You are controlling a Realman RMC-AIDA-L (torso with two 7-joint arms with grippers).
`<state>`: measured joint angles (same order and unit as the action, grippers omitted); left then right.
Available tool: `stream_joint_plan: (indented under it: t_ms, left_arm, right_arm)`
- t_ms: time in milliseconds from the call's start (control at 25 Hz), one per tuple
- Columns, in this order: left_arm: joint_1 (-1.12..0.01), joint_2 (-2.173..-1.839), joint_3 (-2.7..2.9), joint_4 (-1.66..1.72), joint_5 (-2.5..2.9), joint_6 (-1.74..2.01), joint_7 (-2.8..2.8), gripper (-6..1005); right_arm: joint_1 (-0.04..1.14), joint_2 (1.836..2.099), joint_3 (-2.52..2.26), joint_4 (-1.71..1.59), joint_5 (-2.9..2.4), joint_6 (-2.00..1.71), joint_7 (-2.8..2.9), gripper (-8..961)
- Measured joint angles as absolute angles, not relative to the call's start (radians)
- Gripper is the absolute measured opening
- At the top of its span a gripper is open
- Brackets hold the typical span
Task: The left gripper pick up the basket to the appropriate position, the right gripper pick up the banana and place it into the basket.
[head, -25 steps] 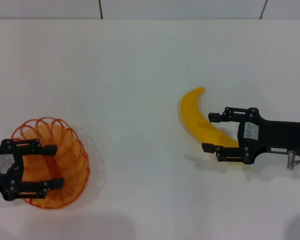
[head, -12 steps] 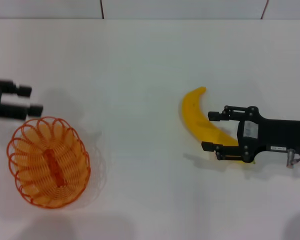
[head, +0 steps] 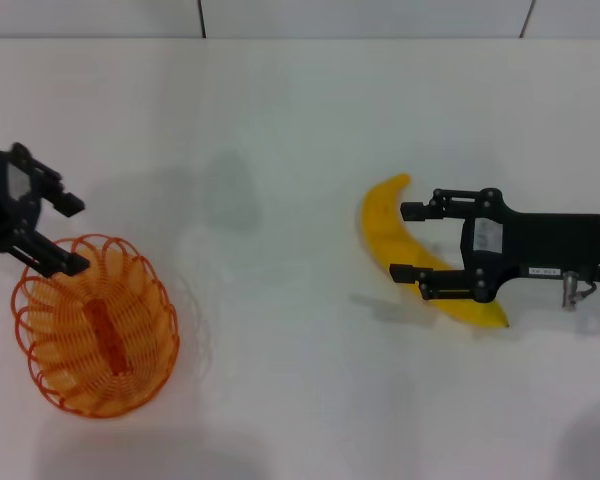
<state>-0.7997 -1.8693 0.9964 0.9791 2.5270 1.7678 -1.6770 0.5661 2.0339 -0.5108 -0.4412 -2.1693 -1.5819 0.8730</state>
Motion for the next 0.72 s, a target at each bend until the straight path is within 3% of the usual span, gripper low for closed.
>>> stream_joint_plan:
  t_ms: [40, 80, 280, 720]
  left_arm:
    - [-0.8, -1.869, 0.996, 0.979, 2.527, 1.768, -1.677, 736]
    - [-0.793, -1.918, 1.004, 1.031, 2.572, 1.76, -1.635, 735]
    - [-0.792, -1.965, 1.013, 1.023, 2.643, 1.676, -1.585, 729]
    - [-0.795, -2.028, 1.026, 0.979, 2.658, 1.561, -1.479, 716]
  right_arm:
    - [0.568, 2.034, -0.511, -0.441, -2.169, -1.582, 0.873, 743]
    - [0.57, 2.034, -0.511, -0.441, -2.169, -1.583, 0.873, 743]
    - [0.579, 2.035, -0.511, -0.441, -2.166, -1.583, 0.874, 743]
    - [0.582, 2.036, -0.511, -0.435, -2.166, -1.579, 0.874, 744]
